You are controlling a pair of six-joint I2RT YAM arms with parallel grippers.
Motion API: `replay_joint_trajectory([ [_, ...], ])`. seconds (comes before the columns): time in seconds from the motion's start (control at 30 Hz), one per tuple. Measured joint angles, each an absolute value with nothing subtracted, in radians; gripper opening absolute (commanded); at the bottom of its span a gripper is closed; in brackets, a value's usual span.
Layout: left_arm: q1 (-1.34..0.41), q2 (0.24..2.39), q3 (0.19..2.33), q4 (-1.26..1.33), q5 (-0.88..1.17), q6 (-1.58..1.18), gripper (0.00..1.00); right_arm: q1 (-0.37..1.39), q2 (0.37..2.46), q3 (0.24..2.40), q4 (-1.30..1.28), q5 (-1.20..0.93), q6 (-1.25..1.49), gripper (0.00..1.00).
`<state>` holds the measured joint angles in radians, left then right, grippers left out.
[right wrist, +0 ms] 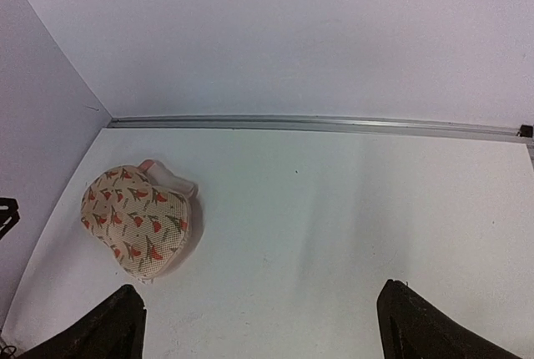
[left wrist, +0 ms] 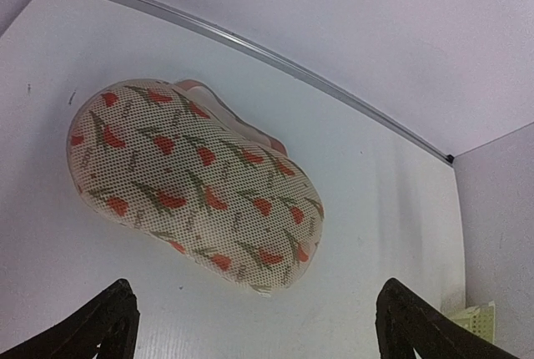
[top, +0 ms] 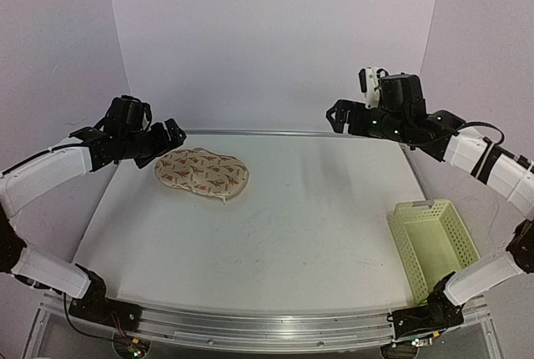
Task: Unzip the laundry bag and remove the bra
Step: Move the bin to the center of the board.
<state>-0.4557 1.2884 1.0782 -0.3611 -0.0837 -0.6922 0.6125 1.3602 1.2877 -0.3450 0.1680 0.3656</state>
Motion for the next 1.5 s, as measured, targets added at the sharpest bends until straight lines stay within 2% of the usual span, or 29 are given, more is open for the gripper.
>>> replay_joint_trajectory([
  [0.23, -0.376, 1.319, 1.084, -0.373, -0.047, -0.601, 1.00, 0.614, 1.398, 1.287, -0.441, 0.211, 0.461, 0.98],
  [0.43, -0.374, 1.323, 1.113, -0.394, -0.035, -0.543, 1.00, 0.614, 1.387, 1.192, -0.554, 0.301, 0.551, 0.98],
  [0.77, -0.374, 1.324, 1.113, -0.421, -0.018, -0.499, 1.00, 0.614, 1.226, 0.979, -0.781, 0.430, 0.640, 0.95],
  [1.2, -0.374, 1.329, 1.113, -0.422, 0.007, -0.466, 1.00, 0.598, 1.120, 0.844, -1.008, 0.401, 0.763, 0.79],
  [1.43, -0.374, 1.329, 1.111, -0.422, 0.025, -0.462, 1.00, 0.494, 1.129, 0.779, -1.037, 0.350, 0.801, 0.72],
  [1.5, -0.374, 1.329, 1.110, -0.423, 0.027, -0.461, 1.00, 0.461, 1.132, 0.764, -1.040, 0.342, 0.804, 0.67],
])
